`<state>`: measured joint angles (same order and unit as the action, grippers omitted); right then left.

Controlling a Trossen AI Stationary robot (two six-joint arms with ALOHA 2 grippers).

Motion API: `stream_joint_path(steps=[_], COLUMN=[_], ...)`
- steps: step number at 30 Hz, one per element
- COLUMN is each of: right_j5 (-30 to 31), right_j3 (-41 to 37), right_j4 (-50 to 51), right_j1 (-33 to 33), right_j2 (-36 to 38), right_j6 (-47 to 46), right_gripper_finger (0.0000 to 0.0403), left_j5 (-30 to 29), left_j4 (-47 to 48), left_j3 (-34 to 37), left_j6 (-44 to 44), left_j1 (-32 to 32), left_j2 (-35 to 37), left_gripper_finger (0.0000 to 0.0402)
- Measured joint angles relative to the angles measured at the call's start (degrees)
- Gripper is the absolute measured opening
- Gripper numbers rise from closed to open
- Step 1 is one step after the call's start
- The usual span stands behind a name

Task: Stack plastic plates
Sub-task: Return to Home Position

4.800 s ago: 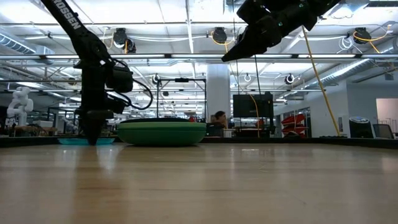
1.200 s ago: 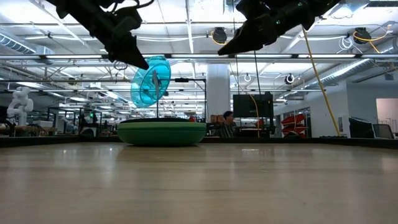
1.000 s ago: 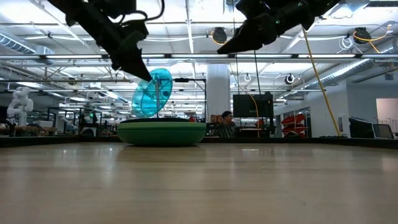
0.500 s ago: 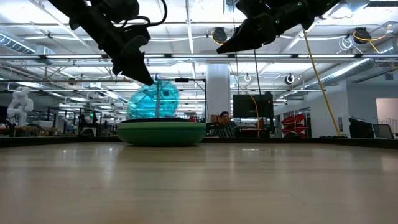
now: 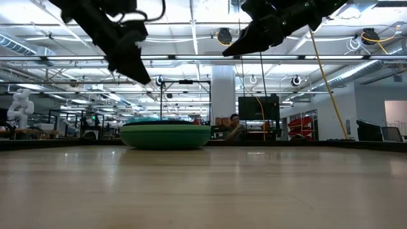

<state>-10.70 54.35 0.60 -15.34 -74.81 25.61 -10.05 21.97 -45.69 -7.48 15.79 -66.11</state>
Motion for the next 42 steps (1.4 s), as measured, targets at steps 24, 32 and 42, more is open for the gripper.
stream_joint_path(steps=[24, 32, 42], right_j5=[0.02, 0.13, 4.61], right_j3=[-30.33, -42.01, -51.48], right_j4=[-22.76, -35.44, -37.52], right_j1=[4.0, 4.56, 3.35], right_j2=[14.42, 25.07, 38.38], right_j6=[-19.02, -19.93, -19.9], right_gripper_finger=[0.0089, 0.0089, 0.0089], left_j5=[-6.42, -6.49, -6.48], left_j4=[-10.25, -10.19, -8.6], left_j3=[22.63, 26.18, 32.07], left_j6=[4.0, 8.63, 8.72], left_j1=[-25.35, -26.05, -26.05], left_j2=[32.61, 41.21, 57.19], left_gripper_finger=[0.014, 0.014, 0.014])
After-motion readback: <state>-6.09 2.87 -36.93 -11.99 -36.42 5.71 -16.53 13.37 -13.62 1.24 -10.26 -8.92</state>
